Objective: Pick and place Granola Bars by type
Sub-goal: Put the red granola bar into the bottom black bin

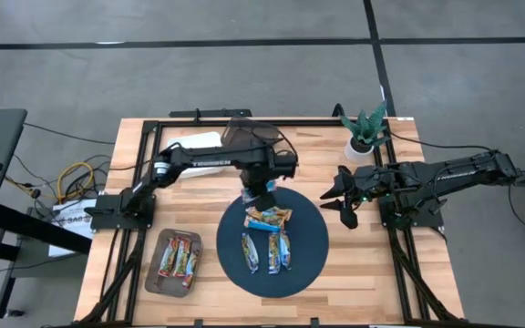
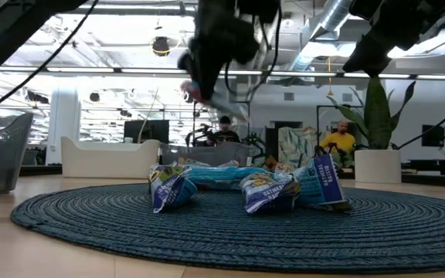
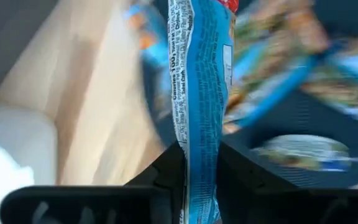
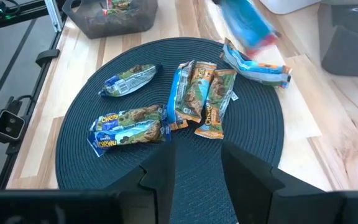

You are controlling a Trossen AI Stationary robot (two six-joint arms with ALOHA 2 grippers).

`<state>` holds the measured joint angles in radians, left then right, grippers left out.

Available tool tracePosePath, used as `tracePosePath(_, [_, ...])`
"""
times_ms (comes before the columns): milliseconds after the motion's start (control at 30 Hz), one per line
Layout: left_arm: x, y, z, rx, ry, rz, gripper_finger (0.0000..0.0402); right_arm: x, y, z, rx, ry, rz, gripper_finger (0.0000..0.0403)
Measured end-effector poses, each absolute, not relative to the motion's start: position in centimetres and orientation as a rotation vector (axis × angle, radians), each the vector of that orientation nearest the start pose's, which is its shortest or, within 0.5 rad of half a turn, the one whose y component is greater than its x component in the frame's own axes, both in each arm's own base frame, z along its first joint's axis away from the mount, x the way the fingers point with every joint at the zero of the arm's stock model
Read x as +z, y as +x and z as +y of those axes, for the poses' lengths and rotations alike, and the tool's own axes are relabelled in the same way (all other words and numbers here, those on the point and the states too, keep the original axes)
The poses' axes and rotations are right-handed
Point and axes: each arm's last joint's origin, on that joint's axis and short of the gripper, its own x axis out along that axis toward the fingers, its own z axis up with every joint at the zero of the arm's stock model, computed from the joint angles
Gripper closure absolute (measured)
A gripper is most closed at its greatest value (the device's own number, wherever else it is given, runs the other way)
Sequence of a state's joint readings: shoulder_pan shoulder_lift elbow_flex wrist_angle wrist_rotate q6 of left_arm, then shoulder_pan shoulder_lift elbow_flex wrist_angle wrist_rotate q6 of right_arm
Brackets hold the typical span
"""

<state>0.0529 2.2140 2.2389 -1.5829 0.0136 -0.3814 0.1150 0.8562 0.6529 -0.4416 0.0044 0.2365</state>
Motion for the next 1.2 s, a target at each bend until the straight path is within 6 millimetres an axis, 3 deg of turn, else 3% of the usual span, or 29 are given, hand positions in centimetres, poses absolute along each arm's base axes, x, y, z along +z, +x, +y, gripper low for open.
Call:
tracePosePath(133, [32.0, 40.6, -1.7, 0.216, -0.405, 1.458, 0.0342, 25.4, 17.5, 2.0, 0.031, 0.187, 0.655, 0.0280])
tracePosePath(467, [37.0, 36.1, -8.5, 0.494, -0.612, 1.249, 0.0343, 25.3, 17.4, 2.0, 0.042, 0.156, 0.671, 0.0280])
tracePosePath(633, [35.9, 35.0, -11.5, 0.537, -0.689, 1.298, 0.0343, 25.2, 17.4, 2.0, 0.051, 0.130, 0.671, 0.0280])
tracePosePath(767, [34.6, 32.5, -13.4, 0.640, -0.758, 1.355, 0.0343, 25.2, 17.3, 2.0, 0.050, 0.129, 0.681, 0.0280])
tracePosePath(967, [34.0, 26.1, -12.9, 0.829, -0.885, 1.350, 0.0363, 25.1, 17.3, 2.0, 0.049, 0.128, 0.692, 0.0280])
tracePosePath(1200, [29.3, 22.4, -13.5, 0.847, -1.171, 1.352, 0.0364, 25.1, 17.3, 2.0, 0.049, 0.128, 0.692, 0.0280])
